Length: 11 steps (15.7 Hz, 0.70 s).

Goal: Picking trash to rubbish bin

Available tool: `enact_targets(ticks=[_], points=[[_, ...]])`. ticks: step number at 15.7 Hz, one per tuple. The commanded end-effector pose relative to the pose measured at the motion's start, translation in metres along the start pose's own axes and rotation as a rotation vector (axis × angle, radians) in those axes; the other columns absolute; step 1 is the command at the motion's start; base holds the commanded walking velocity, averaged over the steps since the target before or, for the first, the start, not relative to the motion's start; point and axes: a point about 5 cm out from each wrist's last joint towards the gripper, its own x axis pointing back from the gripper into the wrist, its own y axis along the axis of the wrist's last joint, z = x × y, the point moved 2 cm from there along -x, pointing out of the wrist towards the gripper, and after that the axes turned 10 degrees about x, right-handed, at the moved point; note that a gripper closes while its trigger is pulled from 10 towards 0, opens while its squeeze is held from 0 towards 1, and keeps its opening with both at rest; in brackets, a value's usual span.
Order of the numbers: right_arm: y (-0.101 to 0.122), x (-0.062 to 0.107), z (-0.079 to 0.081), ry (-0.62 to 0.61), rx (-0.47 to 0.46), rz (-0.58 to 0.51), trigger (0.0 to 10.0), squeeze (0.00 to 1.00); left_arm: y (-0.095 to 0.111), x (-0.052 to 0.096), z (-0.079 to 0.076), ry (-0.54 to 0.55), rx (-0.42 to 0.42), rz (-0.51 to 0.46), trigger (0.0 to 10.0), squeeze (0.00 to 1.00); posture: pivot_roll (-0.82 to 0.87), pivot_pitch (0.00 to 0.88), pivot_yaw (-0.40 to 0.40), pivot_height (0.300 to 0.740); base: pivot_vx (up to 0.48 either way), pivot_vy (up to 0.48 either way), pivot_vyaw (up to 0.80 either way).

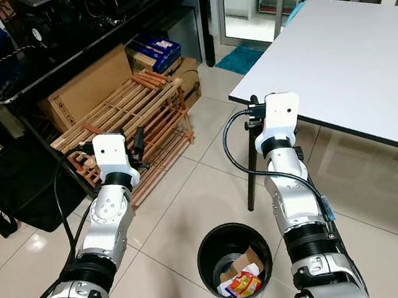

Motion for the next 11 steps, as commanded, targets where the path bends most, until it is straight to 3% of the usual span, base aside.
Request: enact_targets(ticks=[1,4,8,11], points=[[-0.0003,0.0001,0.0016,0.007,0.001,0.010,10.0,0.00,-0.0004,0.0011,0.0012,0.002,-0.008,0.007,10.0,0.00,0.00,0.000,0.101,0.740,0.000,0.000,0.00],[-0.0008,0.0003,0.0019,0.008,0.002,0.017,10.0,0.00,-0.0030,0.0015,0.0014,0.005,-0.023,0.026,10.0,0.00,0.00,0.000,0.101,0.740,0.000,0.000,0.00],[-0.0015,0.0005,0.0037,0.019,0.002,0.022,10.0,0.00,-0.0013,0.0018,-0.0035,-0.013,0.017,0.017,10.0,0.00,0.00,0.000,0.100,0.740,0.000,0.000,0.00],[-0.0016,-0.0003,0.0041,0.024,-0.008,0.024,10.0,0.00,-0.0043,0.0012,-0.0030,-0.010,-0.032,0.041,10.0,0.00,0.00,0.000,0.100,0.740,0.000,0.000,0.00]])
